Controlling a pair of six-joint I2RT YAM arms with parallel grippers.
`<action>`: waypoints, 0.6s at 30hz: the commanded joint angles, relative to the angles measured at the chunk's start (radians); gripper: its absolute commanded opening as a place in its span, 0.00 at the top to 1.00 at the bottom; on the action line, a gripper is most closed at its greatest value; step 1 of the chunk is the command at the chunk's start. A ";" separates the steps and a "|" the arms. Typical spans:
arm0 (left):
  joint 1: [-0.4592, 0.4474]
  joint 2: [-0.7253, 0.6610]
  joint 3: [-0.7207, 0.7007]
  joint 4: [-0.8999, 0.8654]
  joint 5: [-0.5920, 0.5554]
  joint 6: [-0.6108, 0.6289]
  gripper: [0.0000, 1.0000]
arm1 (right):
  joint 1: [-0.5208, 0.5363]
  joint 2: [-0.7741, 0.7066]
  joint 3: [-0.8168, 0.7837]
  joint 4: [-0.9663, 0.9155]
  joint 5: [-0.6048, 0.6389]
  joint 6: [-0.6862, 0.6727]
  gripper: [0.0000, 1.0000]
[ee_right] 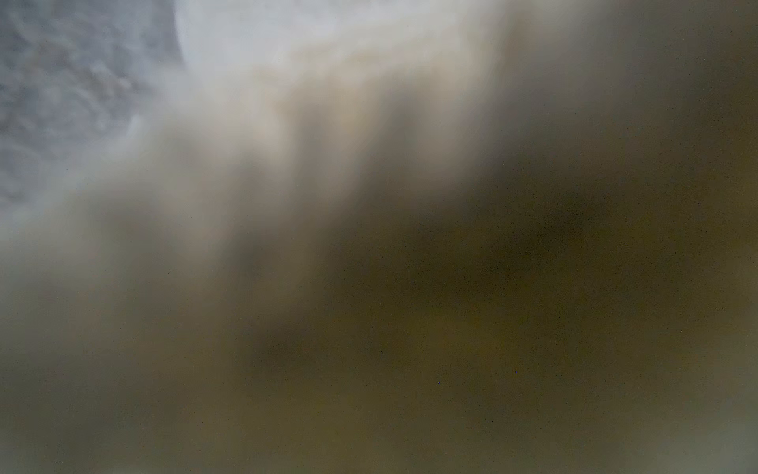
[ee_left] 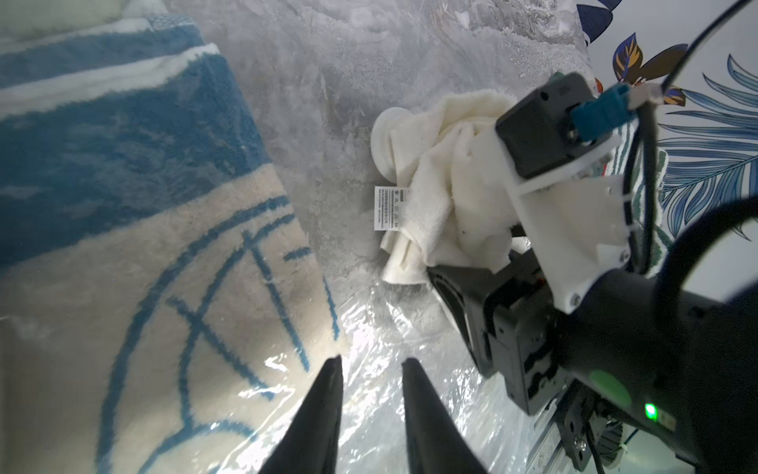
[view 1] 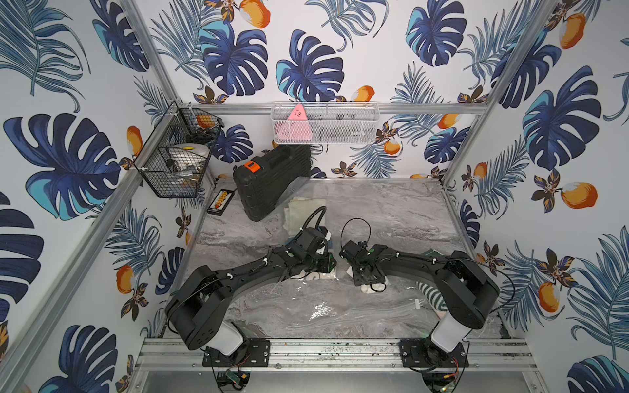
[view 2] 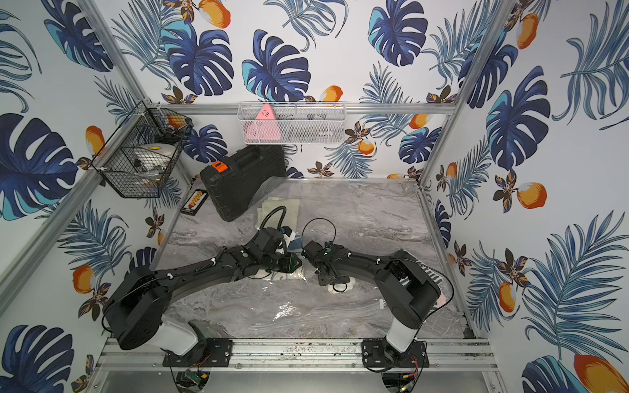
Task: Place the folded towel into the vacuum bag
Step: Pick up the towel from the center of the board.
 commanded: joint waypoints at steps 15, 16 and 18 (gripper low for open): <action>-0.287 -0.185 0.088 -0.276 -0.177 0.330 0.47 | -0.199 -0.336 0.103 -0.157 -0.237 -0.038 0.84; -0.326 -0.185 0.092 -0.299 -0.184 0.344 0.44 | -0.203 -0.375 0.091 -0.170 -0.250 -0.030 0.84; -0.400 -0.179 0.101 -0.340 -0.200 0.366 0.39 | -0.207 -0.446 0.068 -0.194 -0.267 -0.019 0.85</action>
